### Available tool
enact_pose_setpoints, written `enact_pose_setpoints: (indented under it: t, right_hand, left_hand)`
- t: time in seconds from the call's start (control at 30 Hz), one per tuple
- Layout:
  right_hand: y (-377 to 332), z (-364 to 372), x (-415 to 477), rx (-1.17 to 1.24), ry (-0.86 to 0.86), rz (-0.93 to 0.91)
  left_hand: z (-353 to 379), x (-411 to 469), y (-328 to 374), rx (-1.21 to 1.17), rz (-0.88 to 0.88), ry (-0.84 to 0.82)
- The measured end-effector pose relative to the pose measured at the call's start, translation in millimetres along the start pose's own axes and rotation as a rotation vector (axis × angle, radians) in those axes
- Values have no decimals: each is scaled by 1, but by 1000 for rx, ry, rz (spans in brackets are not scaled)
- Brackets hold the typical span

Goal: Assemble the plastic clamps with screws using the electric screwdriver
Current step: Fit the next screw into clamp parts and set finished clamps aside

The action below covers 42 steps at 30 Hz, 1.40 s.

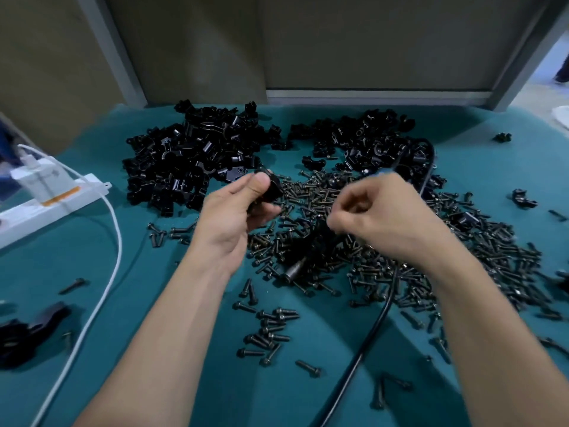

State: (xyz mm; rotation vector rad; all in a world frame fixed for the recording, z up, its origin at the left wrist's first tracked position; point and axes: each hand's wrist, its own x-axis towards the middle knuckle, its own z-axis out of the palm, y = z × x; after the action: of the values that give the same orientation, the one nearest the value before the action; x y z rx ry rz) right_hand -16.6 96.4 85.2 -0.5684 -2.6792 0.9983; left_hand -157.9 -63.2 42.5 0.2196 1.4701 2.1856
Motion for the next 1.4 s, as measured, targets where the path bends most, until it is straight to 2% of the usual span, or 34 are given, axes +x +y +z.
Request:
enact_pose_setpoints:
  t: [0.07, 0.13, 0.27, 0.43, 0.5, 0.63, 0.7, 0.9, 1.07, 1.27, 1.4]
  right_hand:
    - [4, 0, -18, -217, -210, 57]
    - [8, 17, -37, -341, -277, 79]
    - [12, 41, -53, -375, -148, 79]
    - [10, 44, -55, -411, -118, 61]
    - [11, 34, -50, -320, -34, 70]
    - [-4, 13, -23, 236, 134, 33]
    - [-18, 17, -4, 449, 135, 8]
    - [-19, 40, 24, 720, 2, 2]
    - [-3, 52, 20, 829, 13, 24]
    - [2, 57, 17, 768, 53, -1]
    - [0, 66, 17, 711, 93, 32]
  left_hand:
    - [-7, -3, 8, -30, 31, 51]
    - [-10, -6, 12, -27, 53, 87]
    - [-12, -18, 5, 72, 32, 83]
    - [-19, -28, -13, 172, 43, 44]
    - [-20, -28, -19, 188, 67, 39]
    - [-16, -30, -27, 301, 142, -31]
    - [-15, -28, -29, 327, 166, -48]
    - [-16, -24, -30, 315, 190, -151]
    - [-19, -15, -32, 346, 188, -65]
    - [-18, -17, -34, 376, 236, -43]
    - [-18, -19, -35, 467, 336, 10]
